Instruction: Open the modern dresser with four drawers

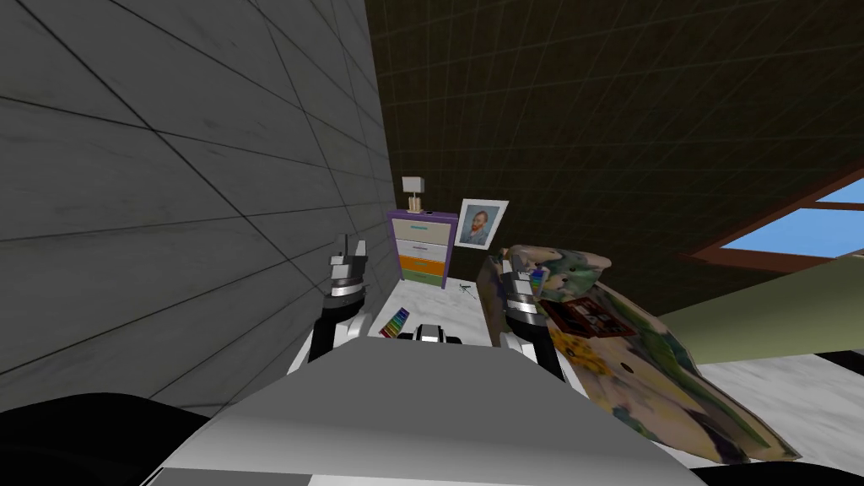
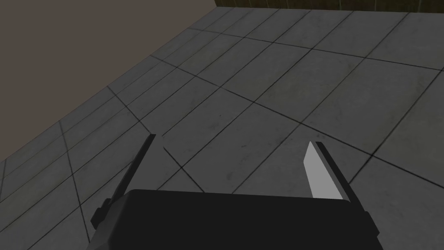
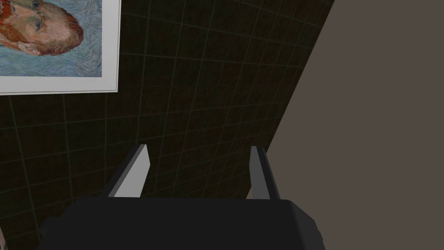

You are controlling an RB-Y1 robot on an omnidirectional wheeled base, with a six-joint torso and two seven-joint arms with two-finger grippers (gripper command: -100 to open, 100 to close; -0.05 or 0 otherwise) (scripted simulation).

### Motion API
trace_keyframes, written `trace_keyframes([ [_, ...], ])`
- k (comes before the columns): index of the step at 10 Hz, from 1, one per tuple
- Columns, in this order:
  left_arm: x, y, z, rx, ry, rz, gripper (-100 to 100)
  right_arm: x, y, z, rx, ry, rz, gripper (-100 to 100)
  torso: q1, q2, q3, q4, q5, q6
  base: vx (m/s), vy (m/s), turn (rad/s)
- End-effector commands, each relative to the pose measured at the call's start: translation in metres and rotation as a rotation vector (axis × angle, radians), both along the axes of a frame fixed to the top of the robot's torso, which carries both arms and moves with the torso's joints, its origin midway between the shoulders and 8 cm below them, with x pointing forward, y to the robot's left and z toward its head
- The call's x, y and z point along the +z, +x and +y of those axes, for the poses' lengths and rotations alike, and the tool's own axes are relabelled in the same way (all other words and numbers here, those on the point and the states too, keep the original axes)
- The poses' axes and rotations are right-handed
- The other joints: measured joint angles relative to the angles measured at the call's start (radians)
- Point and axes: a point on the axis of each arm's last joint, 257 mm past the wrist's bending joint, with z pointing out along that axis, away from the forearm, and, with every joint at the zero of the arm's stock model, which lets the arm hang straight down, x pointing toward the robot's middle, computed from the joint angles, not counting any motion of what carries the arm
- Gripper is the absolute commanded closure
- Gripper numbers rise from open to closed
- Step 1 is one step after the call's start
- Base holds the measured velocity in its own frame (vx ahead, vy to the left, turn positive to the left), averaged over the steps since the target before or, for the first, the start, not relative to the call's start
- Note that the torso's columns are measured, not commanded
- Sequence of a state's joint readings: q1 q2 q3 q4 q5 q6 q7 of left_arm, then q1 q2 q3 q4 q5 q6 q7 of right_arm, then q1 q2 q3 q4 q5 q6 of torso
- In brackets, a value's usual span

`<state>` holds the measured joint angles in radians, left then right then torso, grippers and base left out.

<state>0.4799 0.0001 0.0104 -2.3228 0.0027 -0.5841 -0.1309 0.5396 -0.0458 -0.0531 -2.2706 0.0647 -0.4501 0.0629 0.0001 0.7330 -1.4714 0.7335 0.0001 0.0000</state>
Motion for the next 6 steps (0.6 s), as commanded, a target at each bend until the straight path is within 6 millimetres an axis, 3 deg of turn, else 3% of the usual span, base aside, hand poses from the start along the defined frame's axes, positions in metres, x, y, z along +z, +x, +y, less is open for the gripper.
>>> trace_keyframes([
  [1, -0.013, 0.01, -0.008, -0.028, 0.063, 0.032, -100, 0.0, 0.0, 0.0, 0.0, 0.0, 0.0, 0, 0.0, 0.002, -0.005, 0.003, 0.0, 0.0, 0.06, -0.007, -0.007],
  [6, -0.057, 0.037, -0.011, -0.052, 0.145, 0.112, -100, 0.0, 0.0, 0.0, 0.0, 0.0, 0.0, 0, -0.001, 0.005, -0.005, 0.004, 0.0, 0.0, 0.088, -0.016, -0.011],
])
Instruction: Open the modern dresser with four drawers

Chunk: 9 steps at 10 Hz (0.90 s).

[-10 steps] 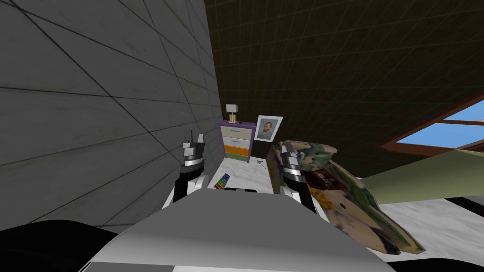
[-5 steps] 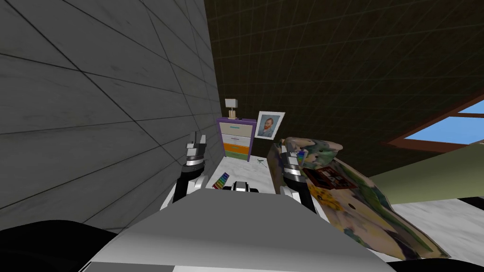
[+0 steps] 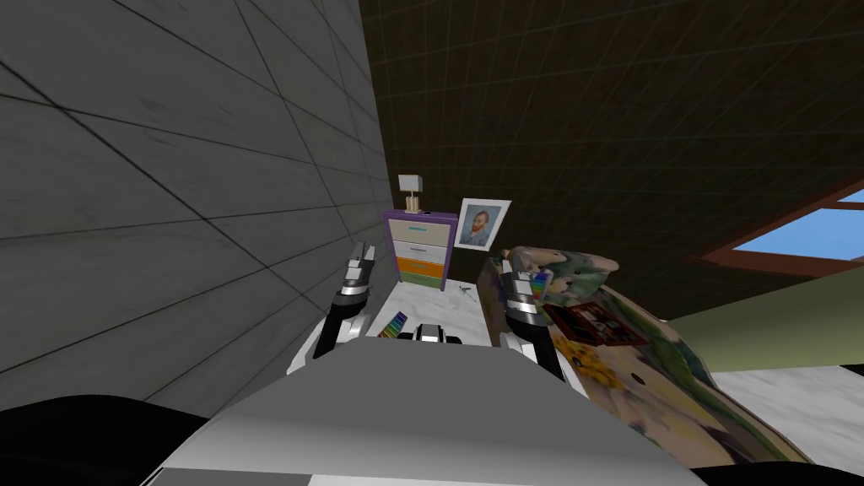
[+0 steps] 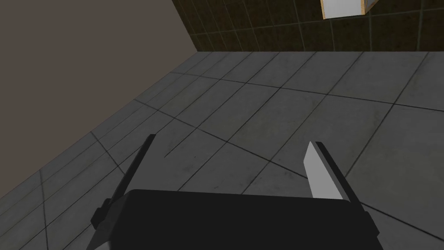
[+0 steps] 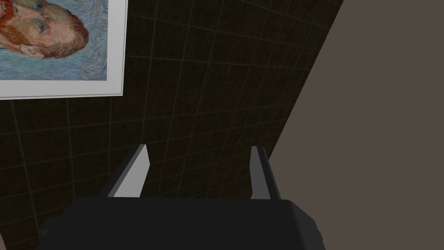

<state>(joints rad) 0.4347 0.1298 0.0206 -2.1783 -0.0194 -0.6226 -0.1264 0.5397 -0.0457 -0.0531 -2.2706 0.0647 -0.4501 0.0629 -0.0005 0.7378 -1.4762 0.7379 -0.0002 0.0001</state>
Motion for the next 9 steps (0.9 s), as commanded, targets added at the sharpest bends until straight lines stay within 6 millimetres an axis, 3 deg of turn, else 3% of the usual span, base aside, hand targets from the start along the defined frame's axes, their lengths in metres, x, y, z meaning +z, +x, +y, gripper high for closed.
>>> trace_keyframes([
  [1, -0.026, 0.014, -0.001, -0.003, 0.032, 0.044, -100, 0.0, 0.0, 0.0, 0.0, 0.0, 0.0, 0, 0.001, 0.0, 0.0, 0.0, 0.0, 0.0, 0.104, -0.011, -0.014],
  [9, -0.085, 0.042, 0.005, 0.001, 0.068, 0.135, -100, 0.0, 0.0, 0.0, 0.0, 0.0, 0.0, 0, 0.0, 0.001, 0.0, 0.0, 0.0, 0.0, 0.084, -0.015, -0.009],
])
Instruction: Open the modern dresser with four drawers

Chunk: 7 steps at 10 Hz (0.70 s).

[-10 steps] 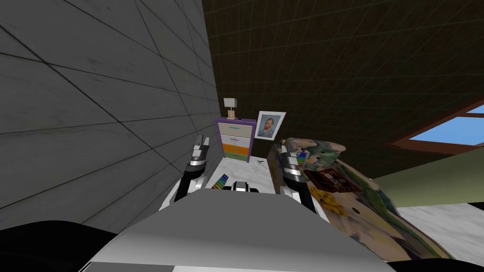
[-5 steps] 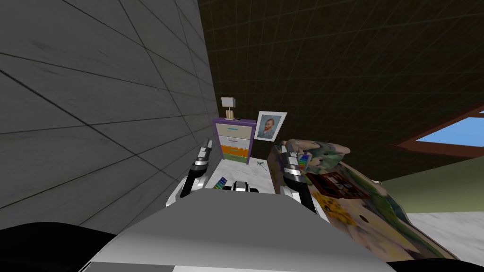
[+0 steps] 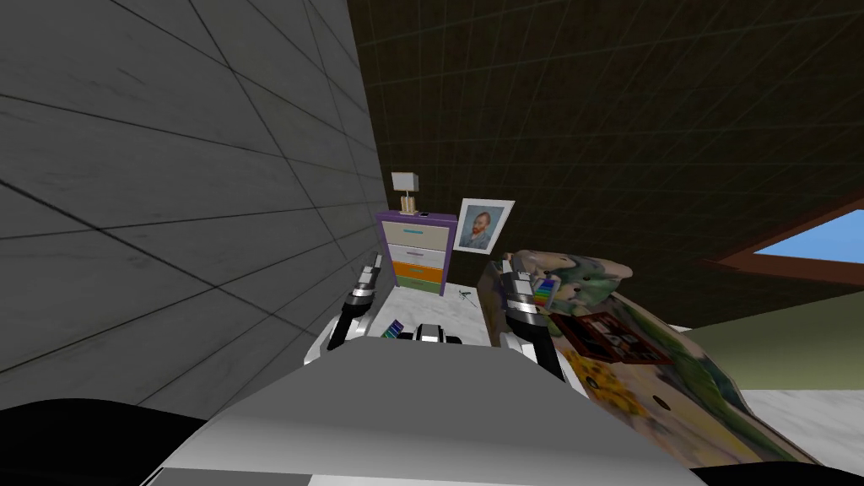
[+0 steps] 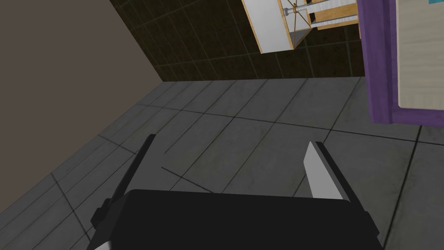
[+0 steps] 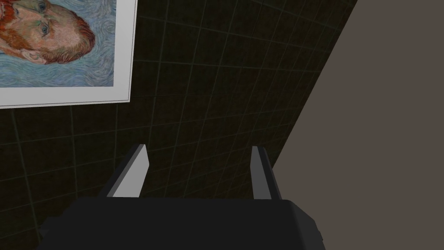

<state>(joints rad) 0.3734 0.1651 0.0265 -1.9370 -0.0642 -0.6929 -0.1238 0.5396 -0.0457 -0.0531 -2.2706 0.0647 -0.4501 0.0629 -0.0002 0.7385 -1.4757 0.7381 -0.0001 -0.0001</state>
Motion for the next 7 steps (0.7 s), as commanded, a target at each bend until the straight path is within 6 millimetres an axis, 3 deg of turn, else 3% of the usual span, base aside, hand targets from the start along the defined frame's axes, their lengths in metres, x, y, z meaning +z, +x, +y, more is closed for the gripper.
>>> trace_keyframes([
  [1, -0.016, 0.008, 0.002, 0.002, 0.007, 0.025, -100, 0.0, 0.0, 0.0, 0.0, 0.0, 0.0, 0, 0.0, -0.002, -0.001, 0.0, 0.0, 0.0, 0.073, -0.015, -0.007],
  [7, -0.07, 0.027, 0.007, 0.007, 0.024, 0.108, -100, 0.0, 0.0, 0.0, 0.0, 0.0, 0.0, 0, 0.001, 0.001, 0.001, 0.0, 0.0, 0.0, 0.087, -0.014, -0.01],
])
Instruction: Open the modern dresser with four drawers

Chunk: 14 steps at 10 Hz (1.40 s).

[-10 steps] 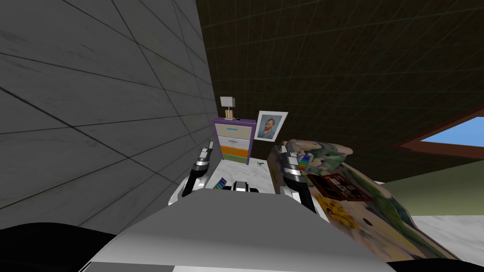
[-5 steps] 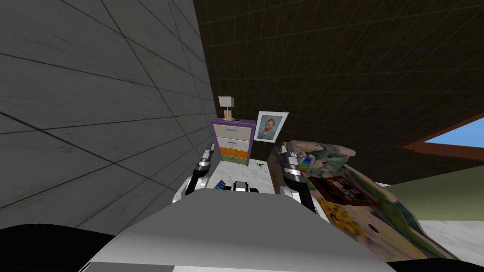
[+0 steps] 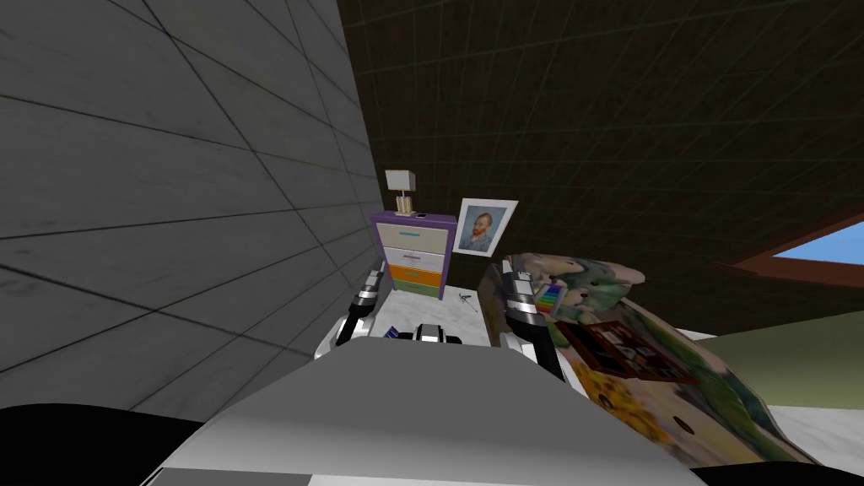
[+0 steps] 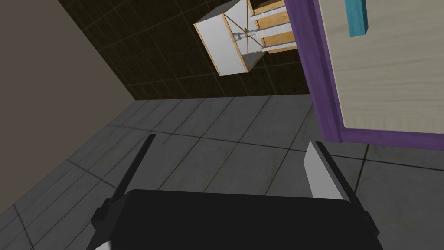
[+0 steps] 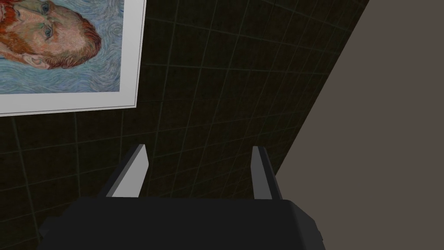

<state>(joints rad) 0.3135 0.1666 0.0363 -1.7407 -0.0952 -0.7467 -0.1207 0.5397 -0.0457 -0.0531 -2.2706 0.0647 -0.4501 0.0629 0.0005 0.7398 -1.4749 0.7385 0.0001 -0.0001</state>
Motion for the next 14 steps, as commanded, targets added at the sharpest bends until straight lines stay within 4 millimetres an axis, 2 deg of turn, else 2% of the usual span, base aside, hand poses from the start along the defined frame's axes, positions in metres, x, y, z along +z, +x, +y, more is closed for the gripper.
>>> trace_keyframes([
  [1, -0.018, 0.005, 0.001, 0.002, 0.003, 0.031, -100, 0.0, 0.0, 0.0, 0.0, 0.0, 0.0, 0, 0.0, -0.002, -0.001, 0.0, 0.0, 0.0, 0.08, -0.006, -0.008],
  [12, -0.105, 0.024, 0.004, 0.0, 0.017, 0.172, -100, 0.0, 0.0, 0.0, 0.0, 0.0, 0.0, 0, 0.0, -0.001, -0.001, 0.0, 0.0, 0.0, 0.08, -0.01, -0.01],
  [14, -0.114, 0.026, 0.003, -0.004, 0.019, 0.183, -100, 0.0, 0.0, 0.0, 0.0, 0.0, 0.0, 0, 0.0, -0.002, -0.001, -0.001, 0.0, 0.0, 0.085, -0.015, -0.009],
])
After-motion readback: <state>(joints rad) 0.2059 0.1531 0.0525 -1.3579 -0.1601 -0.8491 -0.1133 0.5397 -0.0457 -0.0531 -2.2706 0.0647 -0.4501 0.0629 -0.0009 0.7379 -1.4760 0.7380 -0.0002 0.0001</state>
